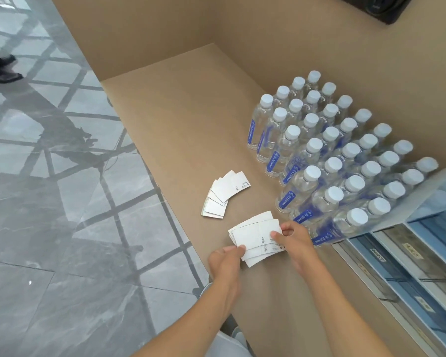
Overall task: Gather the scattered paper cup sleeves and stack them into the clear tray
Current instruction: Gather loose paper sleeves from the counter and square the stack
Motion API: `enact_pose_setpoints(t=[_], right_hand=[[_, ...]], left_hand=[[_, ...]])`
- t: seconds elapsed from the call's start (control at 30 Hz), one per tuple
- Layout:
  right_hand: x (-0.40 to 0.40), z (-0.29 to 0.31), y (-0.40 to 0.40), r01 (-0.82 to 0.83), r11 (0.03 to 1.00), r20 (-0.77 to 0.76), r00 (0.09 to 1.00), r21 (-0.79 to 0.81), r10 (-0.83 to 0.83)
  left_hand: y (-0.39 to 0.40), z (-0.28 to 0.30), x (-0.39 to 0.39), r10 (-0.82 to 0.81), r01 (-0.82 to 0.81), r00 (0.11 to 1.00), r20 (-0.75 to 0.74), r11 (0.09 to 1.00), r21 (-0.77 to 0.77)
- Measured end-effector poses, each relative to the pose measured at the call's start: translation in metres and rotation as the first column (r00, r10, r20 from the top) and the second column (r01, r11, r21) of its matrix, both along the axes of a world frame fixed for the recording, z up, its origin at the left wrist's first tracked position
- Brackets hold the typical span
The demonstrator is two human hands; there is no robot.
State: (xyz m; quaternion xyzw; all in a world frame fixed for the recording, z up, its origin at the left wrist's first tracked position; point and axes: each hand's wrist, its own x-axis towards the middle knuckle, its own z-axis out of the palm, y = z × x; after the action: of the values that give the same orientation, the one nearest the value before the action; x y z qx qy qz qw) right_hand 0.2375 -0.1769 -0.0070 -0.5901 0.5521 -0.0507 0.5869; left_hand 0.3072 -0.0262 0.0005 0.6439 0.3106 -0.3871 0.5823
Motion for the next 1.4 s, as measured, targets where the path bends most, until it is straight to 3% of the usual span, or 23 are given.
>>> enact_pose_setpoints(t=[0.23, 0.43, 0.7, 0.87, 1.4], right_hand=[[-0.016, 0.018, 0.016, 0.16, 0.981, 0.199, 0.964, 0.108, -0.179], [-0.051, 0.038, 0.028, 0.322, 0.917, 0.308, 0.871, 0.235, -0.384], [-0.115, 0.049, 0.047, 0.53, 0.814, 0.354, 0.734, 0.236, -0.58], [-0.176, 0.041, 0.066, 0.637, 0.728, 0.358, 0.637, 0.254, -0.683], [-0.313, 0.018, 0.126, 0.75, 0.598, 0.309, 0.519, 0.282, -0.797]], left_hand=[[-0.004, 0.01, 0.02, -0.202, 0.215, 0.974, 0.099, 0.964, -0.158], [-0.017, 0.013, 0.023, -0.487, 0.518, 0.856, 0.175, 0.813, -0.265], [-0.042, 0.024, -0.012, -0.698, 0.739, 0.671, 0.248, 0.604, -0.3], [-0.05, 0.027, -0.062, -0.806, 0.845, 0.528, 0.267, 0.464, -0.266], [-0.038, 0.012, -0.196, -0.923, 0.941, 0.306, 0.234, 0.257, -0.218]])
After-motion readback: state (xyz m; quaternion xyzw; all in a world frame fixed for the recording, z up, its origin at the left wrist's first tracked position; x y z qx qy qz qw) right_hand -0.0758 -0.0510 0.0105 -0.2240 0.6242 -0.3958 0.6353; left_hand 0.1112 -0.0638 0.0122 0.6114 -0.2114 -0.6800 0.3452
